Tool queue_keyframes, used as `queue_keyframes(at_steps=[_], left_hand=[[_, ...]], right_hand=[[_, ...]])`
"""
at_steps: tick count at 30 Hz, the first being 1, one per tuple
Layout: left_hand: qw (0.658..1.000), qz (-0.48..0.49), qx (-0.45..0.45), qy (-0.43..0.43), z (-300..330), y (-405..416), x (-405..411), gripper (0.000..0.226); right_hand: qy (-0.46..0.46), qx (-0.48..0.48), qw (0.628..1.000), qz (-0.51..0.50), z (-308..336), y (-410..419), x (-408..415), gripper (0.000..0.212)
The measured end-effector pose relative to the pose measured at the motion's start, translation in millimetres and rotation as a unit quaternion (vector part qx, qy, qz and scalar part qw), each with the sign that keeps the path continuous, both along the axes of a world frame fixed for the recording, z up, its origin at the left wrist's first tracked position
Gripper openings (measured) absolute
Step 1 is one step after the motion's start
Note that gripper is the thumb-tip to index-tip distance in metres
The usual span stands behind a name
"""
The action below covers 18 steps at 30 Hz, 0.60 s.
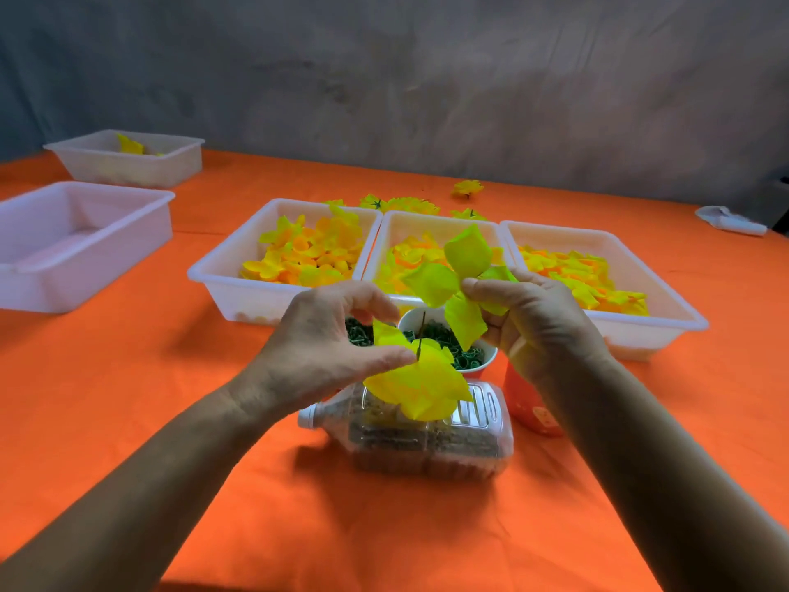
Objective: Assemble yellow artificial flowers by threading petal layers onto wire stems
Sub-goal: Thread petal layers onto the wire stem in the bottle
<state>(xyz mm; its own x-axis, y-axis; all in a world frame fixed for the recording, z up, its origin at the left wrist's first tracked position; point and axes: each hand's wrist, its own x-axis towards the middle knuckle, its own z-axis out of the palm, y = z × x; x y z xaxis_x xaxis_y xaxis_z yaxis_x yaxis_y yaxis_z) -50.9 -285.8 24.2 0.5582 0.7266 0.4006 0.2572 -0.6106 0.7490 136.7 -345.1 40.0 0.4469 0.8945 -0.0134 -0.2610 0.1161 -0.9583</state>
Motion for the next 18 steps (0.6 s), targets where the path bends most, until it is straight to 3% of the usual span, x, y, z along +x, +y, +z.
queue_keyframes(at_steps=[4, 7, 13, 16, 18], left_hand=[[0.996, -0.023, -0.001, 0.085, -4, 1, -2, 0.027], [0.995, -0.027, -0.011, 0.097, -4, 3, -1, 0.025], [0.993, -0.063, -0.071, 0.070, -4, 9, -1, 0.028], [0.991, -0.057, -0.111, 0.049, -4, 10, 0, 0.028], [0.987, -0.064, -0.143, 0.030, -3, 10, 0, 0.053]], right_hand=[[0.032, -0.019, 0.999, 0.012, 0, 1, -5, 0.062], [0.027, -0.041, 0.998, 0.036, -1, 1, -9, 0.073], [0.021, -0.077, 0.996, 0.042, -4, 0, -12, 0.068], [0.028, -0.074, 0.996, 0.049, -5, -1, -11, 0.043], [0.027, -0.070, 0.996, 0.057, -5, -2, -12, 0.033]])
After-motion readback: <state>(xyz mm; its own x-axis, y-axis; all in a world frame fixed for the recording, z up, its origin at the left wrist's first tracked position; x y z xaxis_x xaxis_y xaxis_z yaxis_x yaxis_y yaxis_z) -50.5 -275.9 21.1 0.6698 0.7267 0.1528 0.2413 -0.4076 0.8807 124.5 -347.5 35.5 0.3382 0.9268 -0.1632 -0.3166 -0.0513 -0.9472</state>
